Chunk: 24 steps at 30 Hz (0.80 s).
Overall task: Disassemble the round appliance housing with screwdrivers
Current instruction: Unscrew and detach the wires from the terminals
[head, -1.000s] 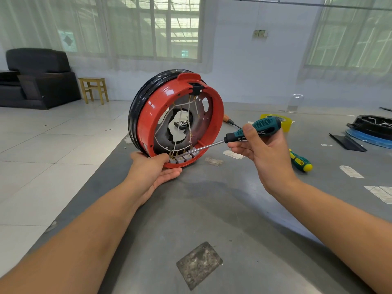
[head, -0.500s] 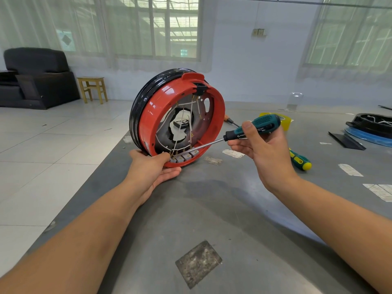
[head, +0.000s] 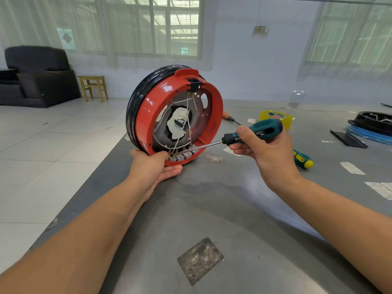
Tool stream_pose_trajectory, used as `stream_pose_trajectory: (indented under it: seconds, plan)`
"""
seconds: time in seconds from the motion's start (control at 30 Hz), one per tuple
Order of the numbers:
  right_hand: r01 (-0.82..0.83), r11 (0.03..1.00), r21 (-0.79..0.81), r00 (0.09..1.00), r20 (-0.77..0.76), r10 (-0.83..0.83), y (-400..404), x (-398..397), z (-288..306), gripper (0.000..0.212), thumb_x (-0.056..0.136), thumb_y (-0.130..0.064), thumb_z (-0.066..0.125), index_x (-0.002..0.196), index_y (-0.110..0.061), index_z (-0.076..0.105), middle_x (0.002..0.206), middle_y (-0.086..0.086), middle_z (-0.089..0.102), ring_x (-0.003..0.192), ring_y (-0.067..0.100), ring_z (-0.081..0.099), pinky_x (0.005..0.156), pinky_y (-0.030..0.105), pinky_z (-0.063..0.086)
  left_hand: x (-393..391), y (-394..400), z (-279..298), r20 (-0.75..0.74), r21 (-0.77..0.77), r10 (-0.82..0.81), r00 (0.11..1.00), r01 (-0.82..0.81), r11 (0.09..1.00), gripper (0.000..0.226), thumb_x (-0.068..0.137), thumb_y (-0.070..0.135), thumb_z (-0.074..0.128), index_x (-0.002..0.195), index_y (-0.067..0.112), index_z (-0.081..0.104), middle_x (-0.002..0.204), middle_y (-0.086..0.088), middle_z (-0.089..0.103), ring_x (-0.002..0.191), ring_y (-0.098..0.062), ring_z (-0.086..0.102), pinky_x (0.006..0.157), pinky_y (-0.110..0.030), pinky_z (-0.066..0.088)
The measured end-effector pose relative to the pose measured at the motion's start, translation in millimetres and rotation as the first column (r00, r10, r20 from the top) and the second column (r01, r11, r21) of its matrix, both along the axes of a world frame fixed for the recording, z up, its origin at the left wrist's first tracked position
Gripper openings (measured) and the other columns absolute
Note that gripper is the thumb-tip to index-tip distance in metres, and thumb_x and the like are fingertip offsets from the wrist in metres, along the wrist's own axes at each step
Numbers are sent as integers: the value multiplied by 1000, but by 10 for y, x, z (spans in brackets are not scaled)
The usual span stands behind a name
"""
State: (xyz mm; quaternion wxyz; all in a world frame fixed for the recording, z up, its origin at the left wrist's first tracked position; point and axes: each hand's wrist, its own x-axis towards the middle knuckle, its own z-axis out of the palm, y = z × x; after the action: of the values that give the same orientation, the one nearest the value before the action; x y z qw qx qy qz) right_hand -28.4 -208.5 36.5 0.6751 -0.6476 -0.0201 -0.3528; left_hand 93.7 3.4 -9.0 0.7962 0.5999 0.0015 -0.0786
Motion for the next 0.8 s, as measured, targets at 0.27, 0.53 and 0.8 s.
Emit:
stream_pose_trajectory:
  seconds: [0.27,0.53,0.8]
  plan:
    - [-30,999,27,999,25,29,69,-66,-64,54,79,-25,80,115,5,53,88,16,77,74,35,77,65,30,62,-4,31,24,-60,-6,11,998,-11,1000,42,98,-10,44,139,-5,37,101,-37,72,78,-43,79,59,-40,66]
    - [-89,993,77,995,43,86,75,-84,-90,51,76,-19,79,114,6,57,85,17,74,73,38,76,67,35,63,-20,47,52,-94,-25,1,996,-3,1000,41,99,-10,42,140,-8,40,99,-35,74,79,-43,79,58,-41,66]
    - [-48,997,-68,998,46,52,133,-142,-36,37,79,-26,81,95,-4,56,81,15,76,70,35,77,62,31,62,-2,42,40,-106,-36,7,994,-11,999,41,101,-9,42,142,-7,40,100,-34,75,78,-43,79,57,-40,65]
